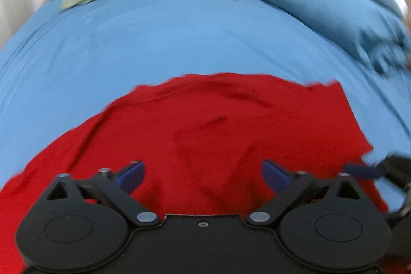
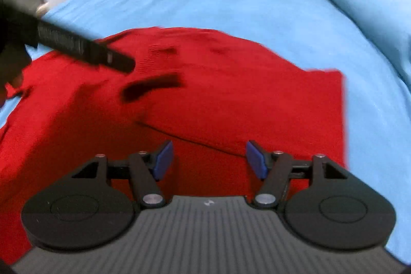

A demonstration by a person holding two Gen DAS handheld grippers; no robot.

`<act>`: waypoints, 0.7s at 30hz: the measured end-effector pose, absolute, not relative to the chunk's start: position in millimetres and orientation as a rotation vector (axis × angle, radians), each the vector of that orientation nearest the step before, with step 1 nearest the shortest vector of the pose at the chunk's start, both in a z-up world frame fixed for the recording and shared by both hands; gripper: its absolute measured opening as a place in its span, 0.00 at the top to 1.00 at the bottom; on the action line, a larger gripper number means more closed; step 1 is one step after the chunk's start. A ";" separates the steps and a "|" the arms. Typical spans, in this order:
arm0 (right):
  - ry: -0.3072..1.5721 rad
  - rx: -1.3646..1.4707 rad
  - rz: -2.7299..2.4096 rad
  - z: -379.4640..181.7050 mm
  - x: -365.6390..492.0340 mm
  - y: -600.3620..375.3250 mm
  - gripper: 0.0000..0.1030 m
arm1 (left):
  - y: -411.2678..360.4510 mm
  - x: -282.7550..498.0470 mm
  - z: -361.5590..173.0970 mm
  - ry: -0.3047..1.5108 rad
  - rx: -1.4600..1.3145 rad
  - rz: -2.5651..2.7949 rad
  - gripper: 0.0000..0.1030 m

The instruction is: Fold small clothes

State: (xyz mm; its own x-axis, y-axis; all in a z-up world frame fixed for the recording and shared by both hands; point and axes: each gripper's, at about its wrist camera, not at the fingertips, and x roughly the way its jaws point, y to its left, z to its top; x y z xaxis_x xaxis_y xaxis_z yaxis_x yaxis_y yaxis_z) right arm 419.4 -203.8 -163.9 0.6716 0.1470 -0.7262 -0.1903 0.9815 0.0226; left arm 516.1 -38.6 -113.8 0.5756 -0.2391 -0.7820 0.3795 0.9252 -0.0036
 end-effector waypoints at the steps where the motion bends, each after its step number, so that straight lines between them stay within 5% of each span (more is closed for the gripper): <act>1: 0.809 -0.036 0.166 -164.5 417.5 -215.8 0.22 | -52.1 517.4 -121.0 0.886 0.203 -0.376 0.20; 5: 0.813 0.009 0.099 -165.3 407.5 -253.1 0.22 | -75.2 532.1 -150.7 0.942 0.238 -0.380 0.54; 8: 0.828 0.030 0.075 -168.5 409.2 -268.9 0.22 | -79.5 533.7 -156.6 0.922 0.255 -0.358 0.59; 11: 0.837 0.036 0.062 -168.6 409.5 -275.1 0.22 | -76.6 533.5 -154.4 0.901 0.240 -0.333 0.95; 21: 0.841 0.023 0.037 -155.6 419.3 -282.3 0.16 | 20.6 524.5 -96.8 0.713 0.050 0.024 0.96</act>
State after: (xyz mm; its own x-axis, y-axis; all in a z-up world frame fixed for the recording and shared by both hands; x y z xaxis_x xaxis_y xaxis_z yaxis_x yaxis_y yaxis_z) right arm 419.3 -282.3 -155.6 0.6664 0.0416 -0.7445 -0.0235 0.9991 0.0348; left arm 524.5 20.6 -96.8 0.7563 0.0387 -0.6531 -0.0045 0.9985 0.0539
